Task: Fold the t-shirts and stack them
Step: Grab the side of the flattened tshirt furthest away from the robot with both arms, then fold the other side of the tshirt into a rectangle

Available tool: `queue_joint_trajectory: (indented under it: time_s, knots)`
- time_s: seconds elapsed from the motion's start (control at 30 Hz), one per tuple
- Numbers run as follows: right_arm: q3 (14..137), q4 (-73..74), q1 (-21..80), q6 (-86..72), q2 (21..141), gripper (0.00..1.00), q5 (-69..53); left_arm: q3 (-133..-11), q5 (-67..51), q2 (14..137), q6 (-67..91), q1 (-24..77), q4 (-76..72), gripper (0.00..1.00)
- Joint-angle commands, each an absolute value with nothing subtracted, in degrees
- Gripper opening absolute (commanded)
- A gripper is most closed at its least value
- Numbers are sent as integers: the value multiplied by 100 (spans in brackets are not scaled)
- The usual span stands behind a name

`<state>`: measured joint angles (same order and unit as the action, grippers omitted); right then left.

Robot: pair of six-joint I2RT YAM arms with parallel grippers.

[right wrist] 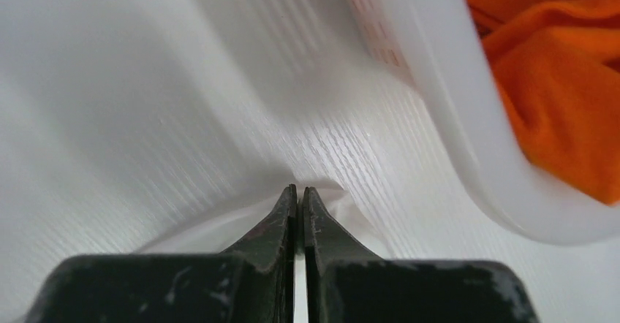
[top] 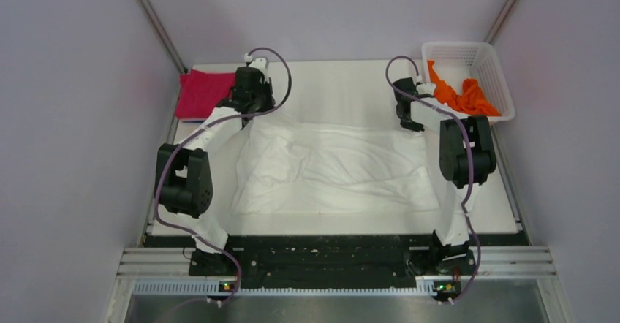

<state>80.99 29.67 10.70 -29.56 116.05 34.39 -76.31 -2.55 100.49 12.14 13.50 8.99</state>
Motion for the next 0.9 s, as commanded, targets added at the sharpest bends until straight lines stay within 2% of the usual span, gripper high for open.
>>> queue_joint_trajectory:
  time_s: [0.0, 0.53, 0.87]
  knots:
    - [7757, 2628, 1104, -2799, 10720, 0, 3442, -7157, -265, 9344, 1377, 1457, 847, 0]
    - [6313, 2320, 1395, -2727, 9076, 0, 3291, -5020, 954, 6601, 1988, 2048, 1083, 0]
    - [5826, 2486, 1415, -2756, 8348, 0, 3137, -4029, 1892, 5337, 2892, 2871, 1639, 0]
